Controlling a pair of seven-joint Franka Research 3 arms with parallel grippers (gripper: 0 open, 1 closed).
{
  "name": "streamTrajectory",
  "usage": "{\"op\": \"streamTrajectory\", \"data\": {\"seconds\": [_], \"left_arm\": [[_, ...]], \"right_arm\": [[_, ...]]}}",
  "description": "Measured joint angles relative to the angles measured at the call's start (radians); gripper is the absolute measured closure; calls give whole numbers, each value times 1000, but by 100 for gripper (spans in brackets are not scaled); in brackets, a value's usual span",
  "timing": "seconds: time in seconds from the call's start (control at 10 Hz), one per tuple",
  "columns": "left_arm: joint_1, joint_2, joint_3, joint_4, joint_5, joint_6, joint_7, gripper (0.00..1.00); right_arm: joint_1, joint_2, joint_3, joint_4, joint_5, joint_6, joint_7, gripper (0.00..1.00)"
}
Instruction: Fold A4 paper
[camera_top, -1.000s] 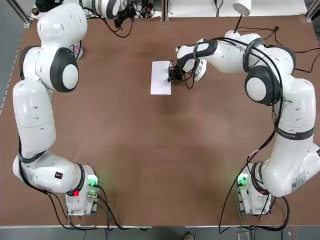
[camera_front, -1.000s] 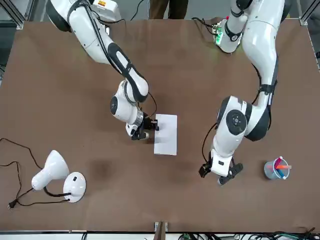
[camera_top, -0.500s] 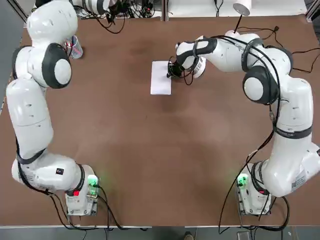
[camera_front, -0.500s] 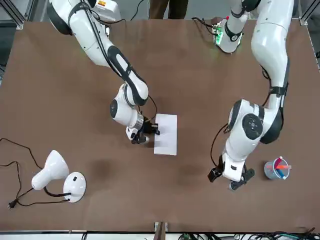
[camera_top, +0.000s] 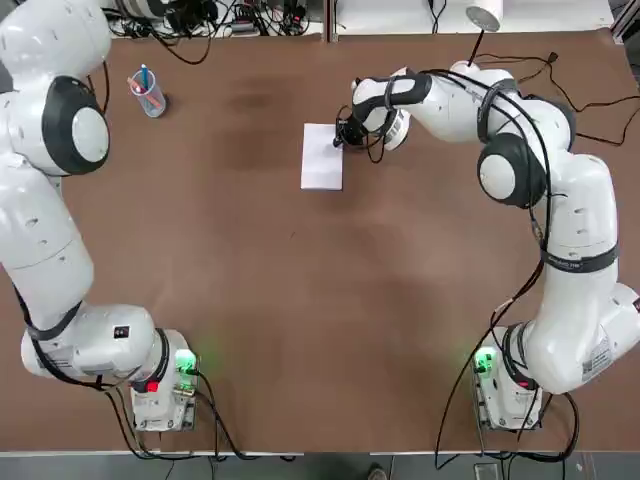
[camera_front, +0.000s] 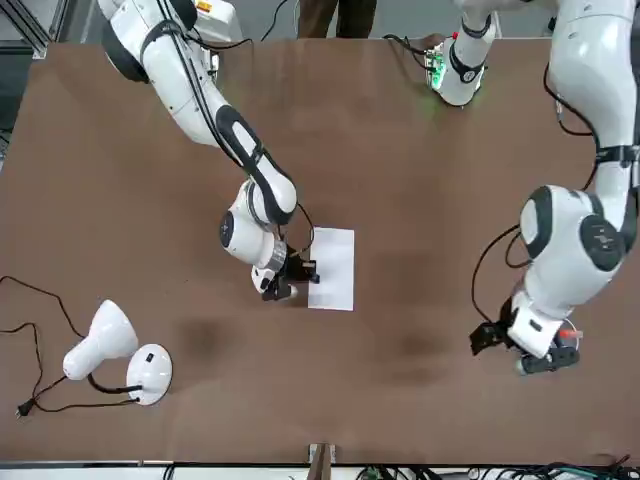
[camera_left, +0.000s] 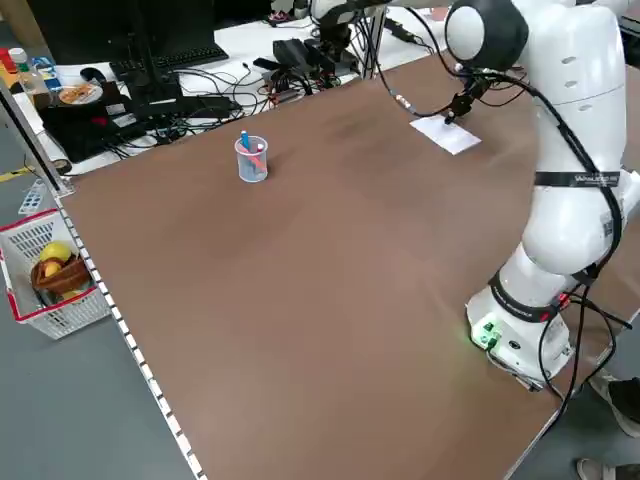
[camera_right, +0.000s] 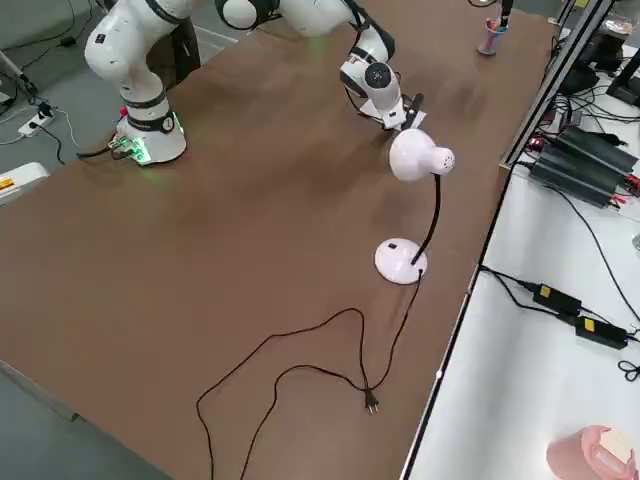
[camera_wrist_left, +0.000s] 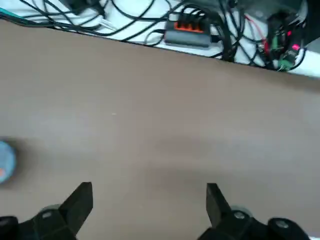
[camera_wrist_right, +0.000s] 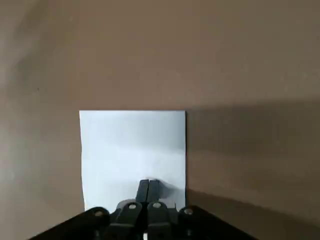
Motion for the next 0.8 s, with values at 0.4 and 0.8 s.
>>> {"op": "streamTrajectory", "data": {"seconds": [0.4, 0.8], "left_arm": [[47, -202, 95, -89, -94, -186, 258, 0], [59, -408, 109, -146, -100, -373, 257, 0]], "right_arm": [[0, 22, -9, 52, 0, 0, -4, 97], [0, 55, -25, 99, 0, 0, -6, 97]]}}
